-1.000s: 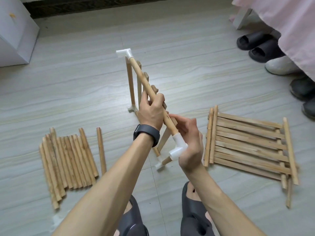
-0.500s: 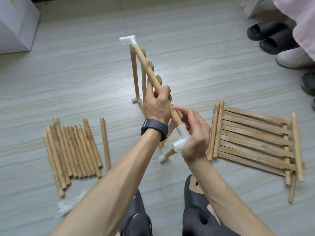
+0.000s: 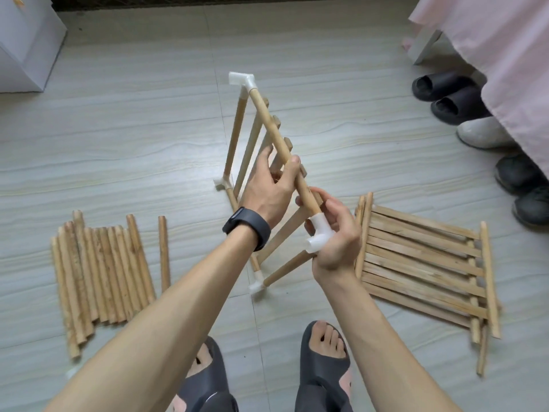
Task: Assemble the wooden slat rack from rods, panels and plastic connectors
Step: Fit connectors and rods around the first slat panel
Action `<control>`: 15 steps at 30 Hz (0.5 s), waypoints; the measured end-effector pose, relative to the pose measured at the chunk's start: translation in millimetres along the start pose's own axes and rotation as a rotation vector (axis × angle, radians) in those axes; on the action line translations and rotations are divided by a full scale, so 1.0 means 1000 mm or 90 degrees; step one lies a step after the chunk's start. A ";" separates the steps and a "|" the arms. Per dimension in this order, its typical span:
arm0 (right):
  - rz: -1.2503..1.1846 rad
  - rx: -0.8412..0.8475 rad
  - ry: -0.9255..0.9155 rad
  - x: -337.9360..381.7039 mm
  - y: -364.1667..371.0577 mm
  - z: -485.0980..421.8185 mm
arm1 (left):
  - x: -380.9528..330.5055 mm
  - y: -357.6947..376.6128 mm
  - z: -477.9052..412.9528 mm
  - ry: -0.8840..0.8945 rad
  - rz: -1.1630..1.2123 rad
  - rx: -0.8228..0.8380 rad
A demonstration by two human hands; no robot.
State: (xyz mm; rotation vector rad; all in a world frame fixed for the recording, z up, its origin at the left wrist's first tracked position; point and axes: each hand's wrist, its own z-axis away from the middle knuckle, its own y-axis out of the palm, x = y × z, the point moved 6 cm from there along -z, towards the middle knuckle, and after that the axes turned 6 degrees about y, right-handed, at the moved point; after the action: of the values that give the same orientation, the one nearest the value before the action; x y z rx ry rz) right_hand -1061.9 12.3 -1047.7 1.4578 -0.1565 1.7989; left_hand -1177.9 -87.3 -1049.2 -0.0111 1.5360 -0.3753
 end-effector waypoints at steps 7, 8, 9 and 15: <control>-0.274 -0.073 0.234 -0.029 -0.072 -0.086 | 0.136 -0.108 0.049 -0.237 -0.423 0.021; -0.269 -0.100 0.269 -0.043 -0.084 -0.095 | 0.160 -0.119 0.061 -0.316 -0.412 0.045; -0.248 -0.128 0.307 -0.060 -0.095 -0.101 | 0.181 -0.126 0.072 -0.379 -0.377 0.070; -0.038 -0.246 0.479 -0.154 -0.138 -0.121 | 0.214 -0.140 0.064 -0.357 -0.186 0.075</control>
State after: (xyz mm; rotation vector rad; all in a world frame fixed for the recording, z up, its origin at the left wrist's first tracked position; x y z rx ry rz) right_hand -1064.5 95.2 -1272.3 0.4628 -0.0647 2.0058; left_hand -1149.8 -285.8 -1220.1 -0.2319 0.9555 -0.6352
